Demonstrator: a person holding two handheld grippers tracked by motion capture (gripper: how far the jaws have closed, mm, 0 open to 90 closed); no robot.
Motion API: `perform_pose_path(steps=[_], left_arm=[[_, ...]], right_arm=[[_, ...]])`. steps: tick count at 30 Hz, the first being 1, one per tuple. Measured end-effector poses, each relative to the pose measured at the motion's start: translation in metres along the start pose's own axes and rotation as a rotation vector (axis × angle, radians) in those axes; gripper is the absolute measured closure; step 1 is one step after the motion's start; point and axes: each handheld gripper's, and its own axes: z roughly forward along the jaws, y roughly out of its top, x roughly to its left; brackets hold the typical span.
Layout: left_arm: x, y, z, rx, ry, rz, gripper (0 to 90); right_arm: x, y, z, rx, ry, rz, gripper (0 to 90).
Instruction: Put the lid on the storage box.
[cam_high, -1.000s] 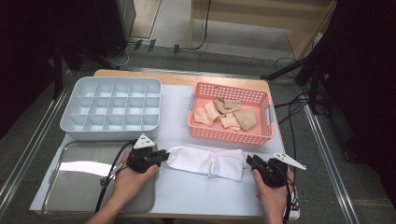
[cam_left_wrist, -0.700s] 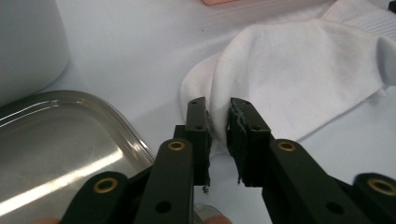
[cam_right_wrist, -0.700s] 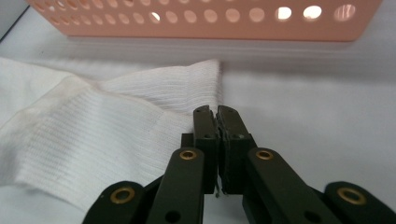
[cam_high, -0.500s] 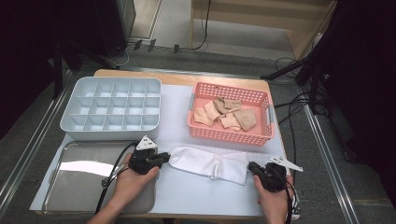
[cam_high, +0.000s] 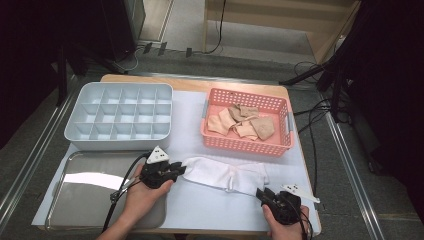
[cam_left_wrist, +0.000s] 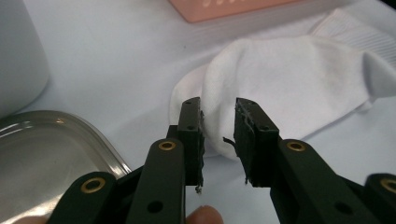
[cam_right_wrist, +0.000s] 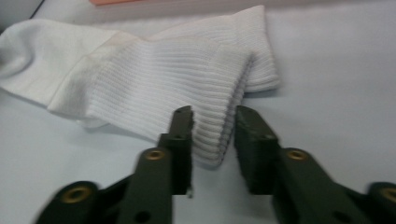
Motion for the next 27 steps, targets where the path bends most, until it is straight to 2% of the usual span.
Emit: perform_pose_path(steps=[2,3,4,6,8,12,14,16,18,19,21,25,27], left_arm=[[-0.002,-0.001,0.004,0.023,0.006,0.005,78.7],[-0.003,0.0,0.004,0.032,-0.004,0.013,86.0],[-0.004,0.0,0.003,0.037,-0.011,0.029,88.5],[-0.005,0.001,0.001,0.039,-0.012,0.046,89.3],[-0.003,0.001,-0.002,0.033,-0.031,0.038,89.5],[-0.001,0.003,-0.006,0.013,-0.028,0.022,89.5],[-0.001,0.003,-0.007,0.022,-0.034,0.027,89.6],[-0.001,0.003,-0.006,0.027,-0.036,0.029,89.7],[-0.001,0.002,-0.004,0.039,-0.04,0.037,89.7],[0.0,0.001,-0.002,0.045,-0.027,0.04,89.6],[0.002,0.001,-0.001,0.032,-0.008,0.029,89.0],[0.005,0.002,0.0,0.018,0.008,0.018,86.4],[0.005,0.002,0.0,0.014,0.01,0.019,83.6]], right_arm=[[-0.001,0.001,0.0,0.006,0.0,0.006,84.5],[-0.002,0.002,-0.001,0.002,0.001,0.005,86.3],[-0.002,0.003,-0.003,-0.005,0.002,-0.004,87.2],[-0.001,0.006,-0.008,-0.027,-0.005,-0.036,88.1],[0.002,0.012,-0.013,-0.056,-0.022,-0.074,88.3],[0.0,0.027,-0.02,-0.112,-0.042,-0.096,88.5],[-0.003,0.033,-0.02,-0.119,-0.064,-0.111,88.2],[-0.01,0.038,-0.015,-0.088,-0.059,-0.116,88.0],[-0.013,0.04,-0.012,-0.074,-0.054,-0.107,88.0],[-0.021,0.041,-0.002,-0.043,-0.042,-0.087,87.5],[-0.024,0.042,0.008,-0.031,-0.046,-0.082,85.5],[-0.026,0.041,0.015,-0.062,-0.045,-0.062,74.1],[-0.029,0.04,0.01,-0.08,-0.057,-0.043,74.4]])
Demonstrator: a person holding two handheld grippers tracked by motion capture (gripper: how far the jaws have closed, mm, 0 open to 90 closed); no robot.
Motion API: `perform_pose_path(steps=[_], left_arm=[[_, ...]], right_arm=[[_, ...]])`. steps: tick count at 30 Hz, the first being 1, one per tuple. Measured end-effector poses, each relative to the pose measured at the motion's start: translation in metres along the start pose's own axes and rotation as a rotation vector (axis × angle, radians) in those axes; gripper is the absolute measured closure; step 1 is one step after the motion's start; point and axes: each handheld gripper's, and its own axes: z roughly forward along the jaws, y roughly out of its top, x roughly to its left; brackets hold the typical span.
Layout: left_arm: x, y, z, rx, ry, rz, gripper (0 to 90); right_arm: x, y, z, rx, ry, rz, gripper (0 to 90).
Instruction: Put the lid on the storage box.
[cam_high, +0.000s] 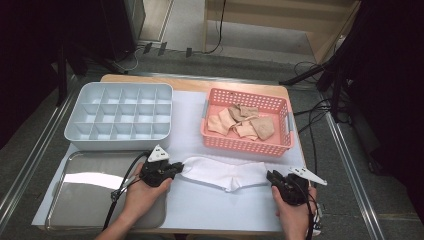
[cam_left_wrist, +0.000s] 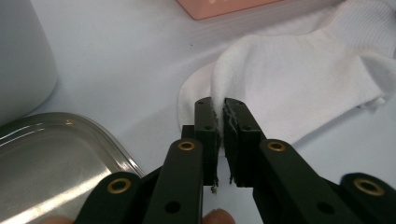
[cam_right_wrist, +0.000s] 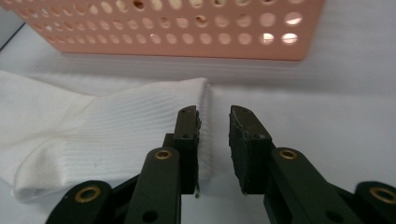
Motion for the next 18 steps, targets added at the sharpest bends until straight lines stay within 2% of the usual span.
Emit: perform_pose_path(steps=[3,6,8,9,11,12,14,16,18], left_arm=[[0.0,0.0,0.001,0.0,0.003,-0.003,80.0],[0.0,-0.001,0.003,0.014,0.024,0.0,71.6],[-0.002,-0.002,0.006,0.041,0.049,0.011,67.8],[-0.002,-0.001,0.007,0.045,0.054,0.017,66.0],[-0.003,-0.001,0.007,0.04,0.06,0.014,64.8],[-0.003,0.0,0.008,0.044,0.064,0.013,64.4],[-0.005,0.0,0.01,0.059,0.063,0.018,64.2],[-0.006,0.0,0.011,0.066,0.066,0.018,65.7],[-0.007,0.0,0.012,0.066,0.073,0.024,68.6]], right_arm=[[-0.009,-0.005,-0.01,-0.012,-0.011,0.061,75.9],[-0.014,-0.01,-0.011,-0.004,0.044,0.115,71.1],[-0.01,-0.01,-0.007,-0.003,0.078,0.118,64.1],[-0.006,-0.01,-0.004,-0.003,0.09,0.111,60.6],[-0.002,-0.009,0.0,0.006,0.075,0.095,57.2],[0.005,-0.01,0.007,0.025,0.015,0.07,54.2],[0.01,-0.011,0.013,0.033,-0.006,0.063,58.6],[0.016,-0.013,0.014,0.035,-0.019,0.026,67.9],[0.019,-0.015,0.014,0.03,-0.03,-0.009,72.8]])
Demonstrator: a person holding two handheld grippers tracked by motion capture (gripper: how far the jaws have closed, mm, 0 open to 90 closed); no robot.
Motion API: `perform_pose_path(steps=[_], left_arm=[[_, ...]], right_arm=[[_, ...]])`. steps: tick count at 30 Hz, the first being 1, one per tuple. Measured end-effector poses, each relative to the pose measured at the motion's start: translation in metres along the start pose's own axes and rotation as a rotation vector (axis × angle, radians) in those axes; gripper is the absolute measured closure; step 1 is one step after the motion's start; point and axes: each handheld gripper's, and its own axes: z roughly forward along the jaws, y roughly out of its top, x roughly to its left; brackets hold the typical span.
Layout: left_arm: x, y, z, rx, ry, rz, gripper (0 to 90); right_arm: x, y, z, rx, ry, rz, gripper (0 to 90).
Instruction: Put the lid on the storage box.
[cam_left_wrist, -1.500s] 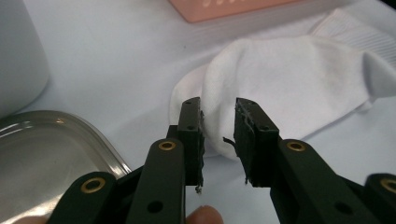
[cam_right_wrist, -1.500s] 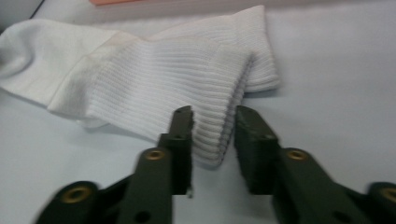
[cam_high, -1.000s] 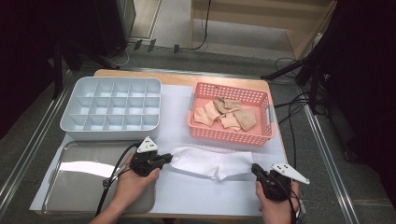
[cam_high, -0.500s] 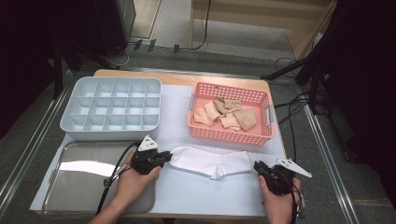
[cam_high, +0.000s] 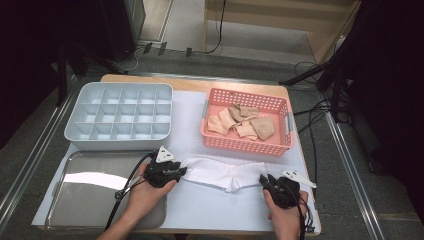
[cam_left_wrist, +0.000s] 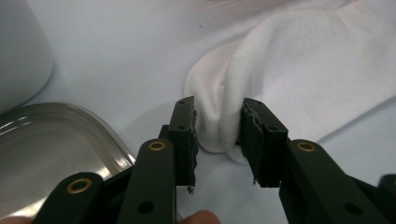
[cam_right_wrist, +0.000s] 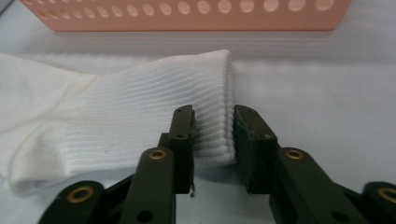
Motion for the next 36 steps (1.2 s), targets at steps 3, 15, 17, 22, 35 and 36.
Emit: perform_pose_path(steps=[3,15,17,22,35,36], left_arm=[[-0.002,0.0,0.0,0.003,-0.015,0.011,78.8],[-0.018,-0.004,-0.007,0.041,-0.052,0.043,87.4],[-0.021,-0.006,-0.008,0.041,-0.062,0.045,87.5],[-0.022,-0.009,-0.006,0.027,-0.066,0.036,87.1],[-0.016,-0.011,-0.013,-0.049,-0.06,-0.027,65.0],[-0.016,-0.011,-0.014,-0.062,-0.068,-0.035,64.3]], right_arm=[[0.0,0.0,0.0,0.0,0.013,-0.017,78.6],[-0.018,0.004,-0.016,0.009,0.051,0.038,83.8],[-0.022,0.004,-0.023,0.007,0.059,0.045,84.1],[-0.024,0.004,-0.032,-0.006,0.066,0.04,84.0],[-0.033,-0.006,-0.019,-0.017,0.091,0.113,56.2],[-0.031,-0.006,-0.017,-0.013,0.102,0.108,55.7]])
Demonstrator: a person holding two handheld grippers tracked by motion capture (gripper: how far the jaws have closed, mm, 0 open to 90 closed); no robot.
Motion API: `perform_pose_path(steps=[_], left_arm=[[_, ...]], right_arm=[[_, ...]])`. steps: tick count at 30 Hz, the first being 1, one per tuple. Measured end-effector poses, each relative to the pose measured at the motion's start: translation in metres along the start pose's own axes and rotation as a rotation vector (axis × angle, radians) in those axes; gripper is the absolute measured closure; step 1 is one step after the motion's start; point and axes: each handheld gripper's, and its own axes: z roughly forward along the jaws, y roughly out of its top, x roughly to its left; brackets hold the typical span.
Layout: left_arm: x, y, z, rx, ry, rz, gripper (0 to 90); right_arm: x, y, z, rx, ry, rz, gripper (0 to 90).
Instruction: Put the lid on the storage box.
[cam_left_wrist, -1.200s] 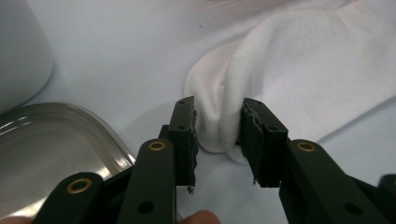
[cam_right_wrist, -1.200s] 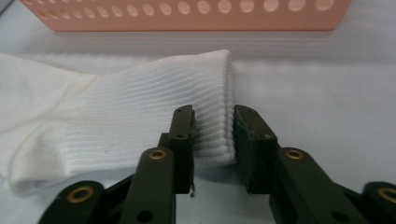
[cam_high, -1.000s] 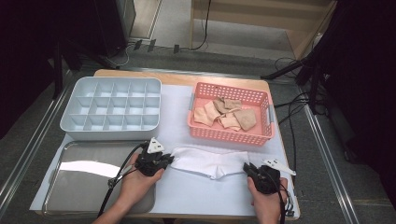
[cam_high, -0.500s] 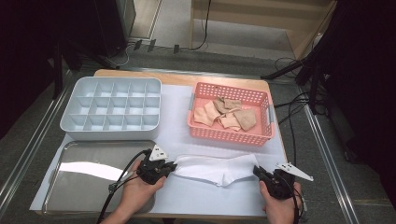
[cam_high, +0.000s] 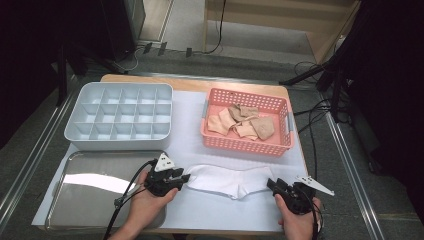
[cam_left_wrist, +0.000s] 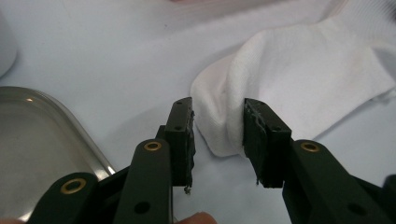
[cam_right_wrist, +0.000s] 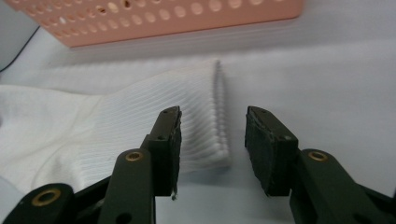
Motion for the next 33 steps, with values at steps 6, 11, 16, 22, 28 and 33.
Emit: perform_pose_path(steps=[6,11,16,22,28,33], left_arm=[[-0.002,0.002,-0.005,-0.043,-0.005,-0.003,68.1],[-0.009,0.004,-0.006,-0.058,-0.017,0.02,73.8],[-0.012,0.008,-0.006,-0.067,0.005,0.025,72.0],[-0.022,0.013,-0.004,-0.094,0.008,0.011,67.7],[-0.051,0.02,0.029,-0.004,-0.093,0.062,73.8],[-0.068,0.026,0.047,0.023,-0.121,0.082,77.0]], right_arm=[[0.01,0.0,0.01,-0.003,-0.022,-0.039,68.2],[0.006,0.002,0.008,0.001,-0.012,-0.001,81.4],[0.009,0.008,0.003,-0.02,0.003,-0.025,82.0],[0.015,0.017,-0.004,-0.039,0.0,-0.055,81.9],[0.018,0.02,-0.008,-0.056,0.022,-0.049,81.8],[0.02,0.022,-0.01,-0.063,0.038,-0.042,81.7]])
